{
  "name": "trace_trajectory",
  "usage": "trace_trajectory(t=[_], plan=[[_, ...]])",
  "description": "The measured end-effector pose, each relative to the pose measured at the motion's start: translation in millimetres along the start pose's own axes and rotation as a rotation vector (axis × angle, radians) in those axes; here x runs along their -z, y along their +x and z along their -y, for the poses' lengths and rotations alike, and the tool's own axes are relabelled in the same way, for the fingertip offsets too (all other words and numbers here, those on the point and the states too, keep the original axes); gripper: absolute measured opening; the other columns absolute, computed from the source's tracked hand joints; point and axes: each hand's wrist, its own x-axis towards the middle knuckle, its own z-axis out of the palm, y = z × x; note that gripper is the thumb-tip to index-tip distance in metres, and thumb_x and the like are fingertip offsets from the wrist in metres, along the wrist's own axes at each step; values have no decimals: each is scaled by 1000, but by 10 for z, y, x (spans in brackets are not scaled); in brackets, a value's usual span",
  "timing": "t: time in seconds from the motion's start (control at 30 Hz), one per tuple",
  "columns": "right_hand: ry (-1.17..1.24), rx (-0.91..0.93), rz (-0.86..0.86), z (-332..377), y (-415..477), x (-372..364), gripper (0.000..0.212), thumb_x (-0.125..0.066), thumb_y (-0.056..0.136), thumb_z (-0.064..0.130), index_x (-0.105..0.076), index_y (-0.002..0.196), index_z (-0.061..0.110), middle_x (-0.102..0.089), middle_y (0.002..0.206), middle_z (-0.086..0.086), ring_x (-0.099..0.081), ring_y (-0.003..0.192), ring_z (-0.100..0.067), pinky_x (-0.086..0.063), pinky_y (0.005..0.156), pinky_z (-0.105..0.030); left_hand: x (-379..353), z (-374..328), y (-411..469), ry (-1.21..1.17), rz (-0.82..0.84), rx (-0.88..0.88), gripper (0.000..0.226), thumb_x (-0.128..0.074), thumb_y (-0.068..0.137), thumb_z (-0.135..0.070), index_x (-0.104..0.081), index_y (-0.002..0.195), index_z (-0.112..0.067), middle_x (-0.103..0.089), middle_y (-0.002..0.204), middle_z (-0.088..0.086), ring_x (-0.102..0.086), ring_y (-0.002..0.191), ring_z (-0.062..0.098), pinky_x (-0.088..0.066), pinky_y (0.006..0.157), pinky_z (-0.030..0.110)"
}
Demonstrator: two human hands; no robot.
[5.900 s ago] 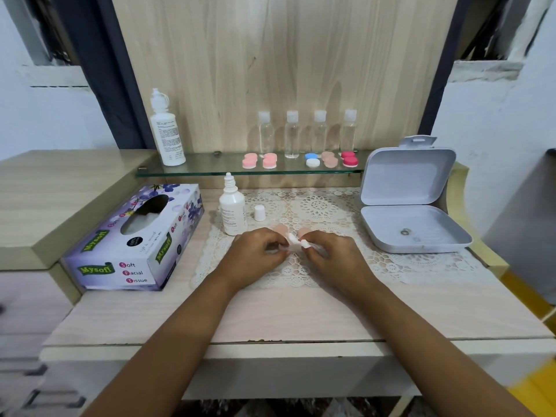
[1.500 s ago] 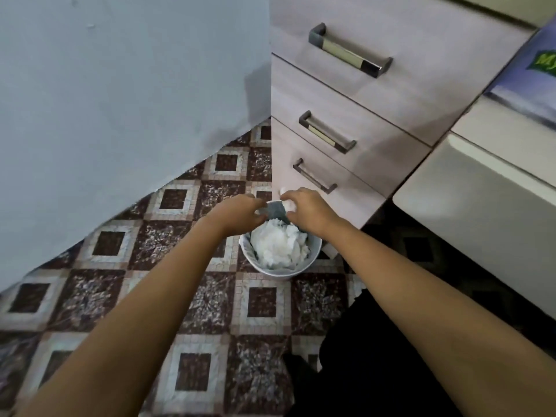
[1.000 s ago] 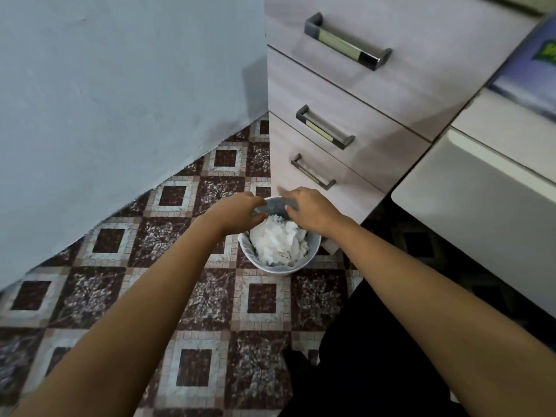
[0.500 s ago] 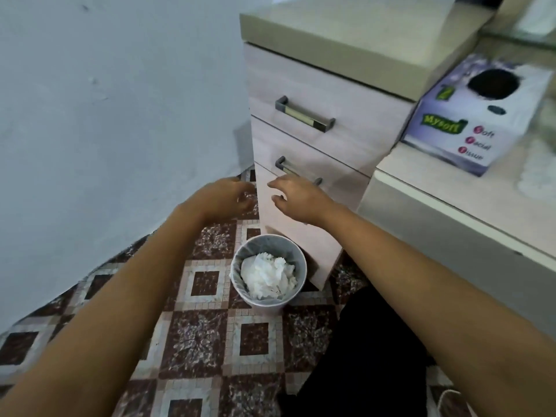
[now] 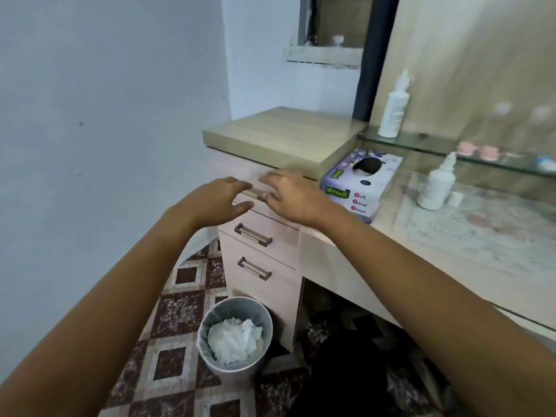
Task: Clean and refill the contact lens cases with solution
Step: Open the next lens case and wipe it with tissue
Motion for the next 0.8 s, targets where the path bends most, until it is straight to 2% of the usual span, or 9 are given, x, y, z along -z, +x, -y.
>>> trace_trajectory(t=[0.17, 0.27, 0.37, 0.5, 0.63, 0.8], plan=[[-48, -109, -77, -321, -358, 475, 37, -47, 92, 20, -53, 126, 7, -52, 127, -9, -46, 120, -25, -40, 96, -35, 175, -524, 180, -30, -41, -126, 50, -50, 93, -38, -41, 139, -20, -44, 140, 5, -44, 125, 23, -38, 100, 34], [-84, -173, -101, -548, -620, 689, 38, -46, 93, 20, -51, 130, 9, -52, 131, -8, -45, 122, -23, -39, 96, -32, 197, -863, 329, -42, -76, -195, 49, -51, 93, -35, -43, 138, -16, -46, 139, 7, -43, 125, 24, -36, 100, 31], [-129, -232, -112, -766, -914, 873, 41, -46, 94, 20, -47, 133, 11, -47, 138, -6, -41, 127, -20, -33, 99, -29, 173, -1245, 486, -70, -81, -252, 49, -52, 92, -35, -44, 137, -16, -48, 134, 7, -45, 121, 25, -39, 98, 34], [-151, -328, -126, -1025, -1302, 1061, 43, -46, 95, 22, -43, 137, 12, -43, 142, -4, -37, 131, -19, -32, 103, -29, 109, -1732, 660, -75, -92, -383, 47, -51, 93, -34, -45, 137, -17, -46, 139, 3, -41, 125, 19, -31, 97, 25], [-191, -404, -127, -1268, -1671, 1188, 43, -46, 95, 22, -43, 136, 9, -42, 143, -7, -35, 132, -21, -31, 104, -31, -46, -2134, 842, -66, -89, -449, 46, -48, 94, -38, -45, 136, -20, -47, 139, -1, -41, 127, 18, -33, 99, 28], [-197, -549, -106, -1559, -2105, 1261, 47, -43, 96, 27, -37, 140, 13, -36, 147, -2, -30, 135, -17, -32, 105, -32, -287, -2578, 1019, -144, -31, -521, 50, -48, 94, -40, -41, 139, -19, -43, 141, 0, -38, 129, 17, -35, 103, 32]])
